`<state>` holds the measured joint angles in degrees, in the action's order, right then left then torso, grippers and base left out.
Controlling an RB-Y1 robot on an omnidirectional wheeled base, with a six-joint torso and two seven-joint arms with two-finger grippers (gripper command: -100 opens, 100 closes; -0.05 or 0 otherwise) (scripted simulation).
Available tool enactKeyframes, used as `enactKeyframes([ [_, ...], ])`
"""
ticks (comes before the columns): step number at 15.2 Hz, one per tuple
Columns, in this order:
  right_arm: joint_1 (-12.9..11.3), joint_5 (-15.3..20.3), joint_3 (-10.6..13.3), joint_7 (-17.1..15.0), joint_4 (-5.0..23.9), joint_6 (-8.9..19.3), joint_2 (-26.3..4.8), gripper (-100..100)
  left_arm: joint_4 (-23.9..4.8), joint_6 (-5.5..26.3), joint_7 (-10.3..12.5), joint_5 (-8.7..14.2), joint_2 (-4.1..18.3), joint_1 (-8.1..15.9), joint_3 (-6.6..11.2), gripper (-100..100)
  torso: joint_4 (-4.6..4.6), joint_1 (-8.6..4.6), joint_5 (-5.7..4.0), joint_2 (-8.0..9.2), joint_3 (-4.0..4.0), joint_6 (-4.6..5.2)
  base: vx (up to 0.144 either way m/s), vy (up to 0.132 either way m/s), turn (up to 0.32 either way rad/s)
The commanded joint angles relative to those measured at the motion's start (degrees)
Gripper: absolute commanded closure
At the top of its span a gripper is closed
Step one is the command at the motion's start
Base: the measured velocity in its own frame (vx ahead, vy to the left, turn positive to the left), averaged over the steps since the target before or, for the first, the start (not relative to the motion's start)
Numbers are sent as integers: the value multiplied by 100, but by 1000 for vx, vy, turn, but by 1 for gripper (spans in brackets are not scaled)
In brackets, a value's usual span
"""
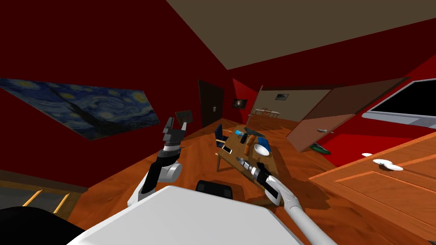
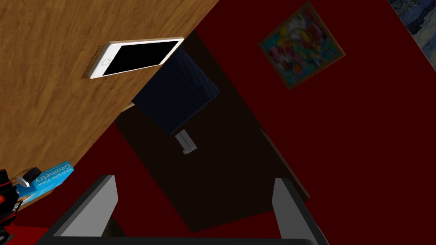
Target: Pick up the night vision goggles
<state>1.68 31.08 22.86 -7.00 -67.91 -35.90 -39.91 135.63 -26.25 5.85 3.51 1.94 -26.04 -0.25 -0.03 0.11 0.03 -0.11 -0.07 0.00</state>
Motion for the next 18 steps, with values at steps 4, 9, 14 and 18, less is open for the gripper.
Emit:
enactKeyframes([
  [4,-359,508,375,3,703,10,-345,-100,0,0,0,0,0,0,0,0,0,1,1,-1,-1,0,39,18,126],
  [9,-636,915,675,18,1404,-3,-617,-100,0,0,0,0,0,0,0,0,0,-2,0,-1,-1,2,42,12,98],
  [14,-765,1108,820,26,1916,-11,-748,-100,0,0,0,0,0,0,0,0,0,-3,0,1,1,2,33,7,85],
  [18,-888,1293,960,33,2229,-19,-875,-100,0,0,0,0,0,0,0,0,2,-5,0,8,5,2,18,0,54],
])
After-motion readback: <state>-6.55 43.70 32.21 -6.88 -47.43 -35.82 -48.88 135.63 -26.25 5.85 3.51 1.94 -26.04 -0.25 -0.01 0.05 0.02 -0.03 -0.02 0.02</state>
